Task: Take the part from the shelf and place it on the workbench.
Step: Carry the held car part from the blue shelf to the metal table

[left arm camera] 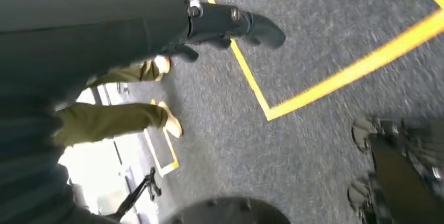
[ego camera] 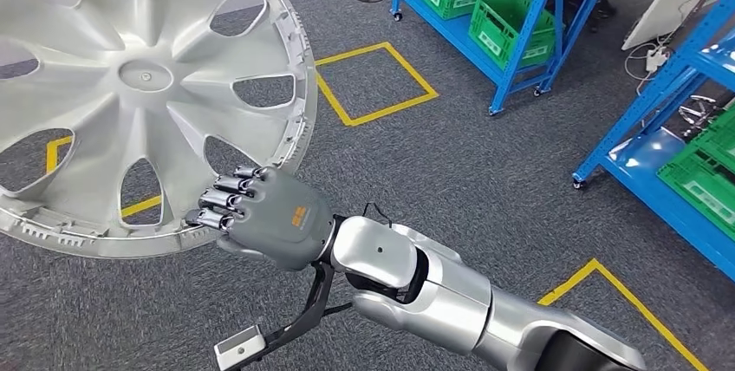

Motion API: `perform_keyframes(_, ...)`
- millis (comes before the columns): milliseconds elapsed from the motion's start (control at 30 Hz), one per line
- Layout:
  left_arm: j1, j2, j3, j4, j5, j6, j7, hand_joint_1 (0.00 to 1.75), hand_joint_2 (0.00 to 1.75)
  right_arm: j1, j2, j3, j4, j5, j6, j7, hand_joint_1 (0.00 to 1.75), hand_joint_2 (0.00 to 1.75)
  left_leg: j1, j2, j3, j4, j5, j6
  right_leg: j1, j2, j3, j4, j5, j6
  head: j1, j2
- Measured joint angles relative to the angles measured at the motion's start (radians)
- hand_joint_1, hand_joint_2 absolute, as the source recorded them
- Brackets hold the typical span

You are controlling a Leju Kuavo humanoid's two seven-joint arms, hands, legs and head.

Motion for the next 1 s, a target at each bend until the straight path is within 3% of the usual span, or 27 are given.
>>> perform_keyframes(33,-0.001,0.000,0.000,0.000,-0.001,0.000,0.001,0.00,1.75,0.000,-0.001,-0.001,-0.001,0.001,0.000,0.000,1.75,1.75,0.001,-0.011,-0.001,-0.001,0.002,0.006,-0.003,0.028,-0.012,0.031,-0.023,0.005,0.001,0.000)
perform_keyframes(100,-0.003,0.001,0.000,0.000,-0.004,0.000,0.001,0.00,1.75,0.001,-0.005,-0.005,-0.003,0.003,0.000,0.000,1.75,1.75,-0.001,-0.035,-0.006,-0.001,0.006,0.015,-0.006,0.089,-0.066,0.151,-0.089,0.009,0.004,0.000)
perform_keyframes(167,-0.004,0.001,0.000,0.000,-0.006,0.000,0.000,0.00,1.75,0.003,-0.011,-0.007,-0.003,0.003,0.000,-0.002,1.75,1.75,-0.006,-0.063,-0.011,-0.001,0.009,0.020,-0.004,0.106,-0.124,0.265,-0.130,0.004,0.005,0.000)
perform_keyframes(200,-0.004,0.001,0.000,0.000,-0.006,0.000,0.000,0.00,1.75,0.003,-0.013,-0.007,-0.003,0.002,-0.001,-0.003,1.75,1.75,-0.008,-0.078,-0.012,-0.001,0.011,0.021,-0.001,0.110,-0.131,0.275,-0.122,-0.002,0.005,0.000)
perform_keyframes(233,-0.003,0.001,0.000,0.000,-0.006,0.000,0.000,0.00,1.75,0.002,-0.015,-0.007,-0.003,0.001,-0.001,-0.004,1.75,1.75,-0.009,-0.094,-0.013,-0.001,0.013,0.021,0.002,0.115,-0.120,0.246,-0.096,-0.011,0.005,0.000)
perform_keyframes(267,-0.003,0.001,0.000,0.000,-0.006,0.000,0.000,0.00,1.75,0.000,-0.015,-0.007,-0.002,-0.001,-0.001,-0.004,1.75,1.75,-0.010,-0.109,-0.013,-0.001,0.015,0.020,0.007,0.126,-0.091,0.183,-0.058,-0.020,0.005,0.000)
perform_keyframes(333,-0.003,-0.002,0.000,0.000,-0.005,0.001,0.001,0.00,1.75,-0.007,-0.016,-0.007,-0.002,-0.004,-0.002,-0.006,1.75,1.75,-0.009,-0.136,-0.015,-0.001,0.020,0.015,0.014,0.169,-0.028,0.047,0.002,-0.036,0.005,0.000)
perform_keyframes(400,-0.002,-0.004,0.000,0.000,-0.004,0.002,0.001,0.00,1.75,-0.014,-0.016,-0.007,-0.002,-0.008,-0.004,-0.008,1.75,1.75,-0.006,-0.157,-0.021,-0.003,0.026,0.005,0.021,0.186,-0.006,-0.008,0.018,-0.043,0.008,0.000)
perform_keyframes(467,0.002,-0.004,0.000,0.000,-0.004,0.002,0.001,0.00,1.75,-0.018,-0.015,-0.007,-0.002,-0.010,-0.005,-0.013,1.75,1.75,-0.004,-0.171,-0.027,-0.006,0.033,-0.006,0.021,0.161,-0.003,-0.018,0.026,-0.049,0.011,0.000)
perform_keyframes(533,0.003,-0.004,0.000,0.001,-0.003,0.003,0.002,0.00,1.75,-0.021,-0.014,-0.007,-0.002,-0.011,-0.006,-0.016,1.75,1.75,-0.009,-0.127,-0.043,0.019,0.015,-0.011,0.017,0.135,0.004,-0.036,0.037,-0.057,0.009,0.000)
perform_keyframes(600,0.001,-0.003,0.000,0.001,-0.003,0.004,0.004,0.00,1.75,-0.024,-0.013,-0.007,0.000,-0.014,-0.006,-0.017,1.75,1.75,-0.013,-0.061,-0.088,0.117,-0.043,-0.016,0.016,0.107,0.007,-0.045,0.042,-0.063,0.006,0.000)
perform_keyframes(667,-0.001,-0.003,0.000,0.001,-0.003,0.006,0.003,0.00,1.75,-0.025,-0.014,-0.006,0.003,-0.017,-0.006,-0.018,1.75,1.75,-0.009,-0.041,-0.137,0.232,-0.093,-0.027,0.016,0.076,0.005,-0.044,0.041,-0.064,0.005,0.000)
perform_keyframes(700,0.000,-0.002,0.000,0.001,-0.003,0.006,0.001,0.00,1.75,-0.025,-0.014,-0.004,0.004,-0.018,-0.006,-0.018,1.75,1.75,-0.006,-0.037,-0.143,0.253,-0.095,-0.032,0.015,0.062,0.004,-0.043,0.040,-0.063,0.005,0.000)
perform_keyframes(733,0.000,-0.002,0.000,0.001,-0.003,0.007,0.001,0.00,1.75,-0.025,-0.014,-0.003,0.005,-0.018,-0.006,-0.019,1.75,1.75,-0.002,-0.032,-0.130,0.236,-0.080,-0.037,0.014,0.048,0.004,-0.041,0.039,-0.061,0.005,0.000)
perform_keyframes(800,0.000,0.000,0.000,0.001,-0.003,0.008,0.003,0.00,1.75,-0.025,-0.014,-0.001,0.006,-0.019,-0.006,-0.019,1.75,1.75,0.003,0.005,-0.059,0.113,-0.030,-0.046,0.011,0.021,0.003,-0.031,0.031,-0.051,0.005,0.000)
perform_keyframes(867,-0.003,-0.002,0.000,0.000,-0.003,0.008,0.003,0.00,1.75,-0.027,-0.014,0.000,0.007,-0.019,-0.005,-0.019,1.75,1.75,0.003,0.043,-0.004,0.017,-0.002,-0.037,0.014,0.000,0.001,-0.016,0.018,-0.039,0.005,0.000)
perform_keyframes(900,-0.003,-0.002,0.000,-0.001,-0.003,0.008,0.003,0.00,1.75,-0.028,-0.014,0.000,0.007,-0.020,-0.006,-0.018,1.75,1.75,0.001,0.049,0.002,0.004,-0.002,-0.028,0.017,-0.010,0.000,-0.011,0.014,-0.034,0.006,0.000)
perform_keyframes(967,-0.003,-0.002,0.000,-0.001,-0.003,0.008,0.001,0.00,1.75,-0.029,-0.014,0.000,0.009,-0.021,-0.007,-0.019,1.75,1.75,-0.002,0.024,-0.001,0.007,0.000,-0.009,0.017,-0.025,0.003,-0.009,0.009,-0.027,0.008,0.000)
perform_keyframes(1000,-0.002,-0.002,0.000,0.000,-0.003,0.008,0.001,0.00,1.75,-0.029,-0.014,0.001,0.010,-0.021,-0.008,-0.019,1.75,1.75,-0.001,0.013,-0.003,0.006,0.002,-0.003,0.014,-0.012,0.003,-0.003,0.002,-0.020,0.009,0.000)
